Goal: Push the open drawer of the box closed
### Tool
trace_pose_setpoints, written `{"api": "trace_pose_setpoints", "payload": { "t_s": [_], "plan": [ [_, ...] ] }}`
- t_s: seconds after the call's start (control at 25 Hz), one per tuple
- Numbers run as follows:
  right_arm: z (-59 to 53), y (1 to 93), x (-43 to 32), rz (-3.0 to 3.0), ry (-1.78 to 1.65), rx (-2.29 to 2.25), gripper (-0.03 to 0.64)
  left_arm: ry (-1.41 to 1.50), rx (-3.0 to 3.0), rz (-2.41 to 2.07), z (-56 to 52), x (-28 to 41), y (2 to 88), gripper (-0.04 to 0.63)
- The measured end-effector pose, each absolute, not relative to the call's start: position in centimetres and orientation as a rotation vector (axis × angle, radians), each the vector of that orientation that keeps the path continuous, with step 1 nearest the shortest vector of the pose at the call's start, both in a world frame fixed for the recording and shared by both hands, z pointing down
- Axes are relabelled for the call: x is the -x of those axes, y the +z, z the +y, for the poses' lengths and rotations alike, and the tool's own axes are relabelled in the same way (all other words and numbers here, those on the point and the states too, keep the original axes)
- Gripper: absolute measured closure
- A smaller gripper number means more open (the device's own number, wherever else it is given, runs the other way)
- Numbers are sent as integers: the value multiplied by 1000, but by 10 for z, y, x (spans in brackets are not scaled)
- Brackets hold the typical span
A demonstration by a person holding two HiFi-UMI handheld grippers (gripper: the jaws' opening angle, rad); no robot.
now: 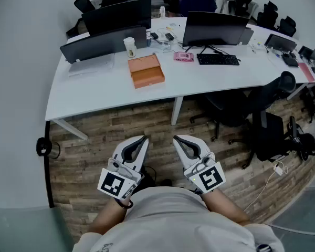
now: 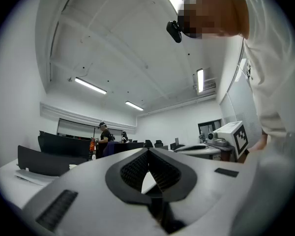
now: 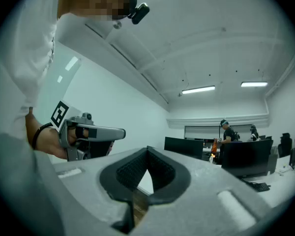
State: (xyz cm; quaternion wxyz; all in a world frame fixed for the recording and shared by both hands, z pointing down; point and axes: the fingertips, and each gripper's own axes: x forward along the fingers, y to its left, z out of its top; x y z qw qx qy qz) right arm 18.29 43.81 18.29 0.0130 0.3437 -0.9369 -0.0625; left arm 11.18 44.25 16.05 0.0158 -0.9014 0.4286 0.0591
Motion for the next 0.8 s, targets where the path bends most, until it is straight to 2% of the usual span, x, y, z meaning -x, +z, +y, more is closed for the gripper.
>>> {"api": "trace_pose_setpoints", "payload": {
  "t_s": [0.8],
  "plan": [
    [397,186,-150,-2909,-199,-1032,615,177,2822,1305,397,-90,166,597]
  ]
}}
